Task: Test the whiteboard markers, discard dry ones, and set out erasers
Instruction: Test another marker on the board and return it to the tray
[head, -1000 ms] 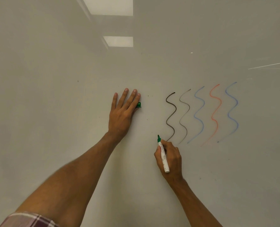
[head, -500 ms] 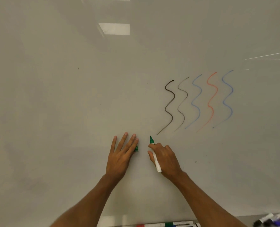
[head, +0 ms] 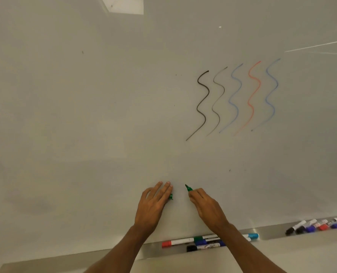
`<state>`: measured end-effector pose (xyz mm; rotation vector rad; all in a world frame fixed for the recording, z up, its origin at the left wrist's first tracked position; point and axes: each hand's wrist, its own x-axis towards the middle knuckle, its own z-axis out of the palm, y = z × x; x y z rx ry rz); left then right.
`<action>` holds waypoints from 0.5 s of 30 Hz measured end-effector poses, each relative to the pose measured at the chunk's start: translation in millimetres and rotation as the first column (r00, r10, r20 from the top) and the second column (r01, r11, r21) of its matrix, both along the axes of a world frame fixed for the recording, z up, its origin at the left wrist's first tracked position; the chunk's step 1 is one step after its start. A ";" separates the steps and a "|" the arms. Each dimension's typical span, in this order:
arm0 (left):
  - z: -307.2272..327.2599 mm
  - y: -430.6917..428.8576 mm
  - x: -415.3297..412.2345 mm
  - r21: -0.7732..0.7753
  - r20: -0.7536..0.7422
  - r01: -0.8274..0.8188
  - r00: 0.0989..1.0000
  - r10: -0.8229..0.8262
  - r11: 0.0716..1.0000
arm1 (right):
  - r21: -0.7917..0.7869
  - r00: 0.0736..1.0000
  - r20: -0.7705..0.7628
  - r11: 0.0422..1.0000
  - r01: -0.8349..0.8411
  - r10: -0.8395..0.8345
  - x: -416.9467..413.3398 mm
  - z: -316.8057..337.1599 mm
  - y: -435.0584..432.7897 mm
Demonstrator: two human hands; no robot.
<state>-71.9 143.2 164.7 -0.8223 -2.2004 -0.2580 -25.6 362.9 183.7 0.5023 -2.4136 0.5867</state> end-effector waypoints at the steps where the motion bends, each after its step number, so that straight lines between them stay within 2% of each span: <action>1: -5.2 2.8 2.8 -0.002 0.026 0.018 1.000 -0.018 1.000 | -0.019 0.997 0.064 0.999 0.037 -0.036 4.4 -5.8 1.8; 3: -12.8 9.6 8.1 -0.001 0.068 0.046 0.997 -0.046 0.999 | -0.023 0.970 0.215 0.992 0.122 -0.114 12.2 -15.0 7.2; 6: -22.6 23.5 15.3 -0.028 0.142 0.065 0.988 -0.060 0.998 | 0.063 0.946 0.287 0.988 0.139 -0.152 21.9 -27.3 15.8; 12: -46.2 63.5 24.5 -0.054 0.241 0.172 0.958 -0.155 0.984 | 0.126 0.965 0.229 0.987 0.100 -0.127 41.8 -46.3 41.0; 15: -52.2 91.0 35.3 -0.119 0.323 0.227 0.929 -0.179 0.967 | 0.130 0.967 0.216 0.985 0.111 -0.137 53.2 -55.4 59.2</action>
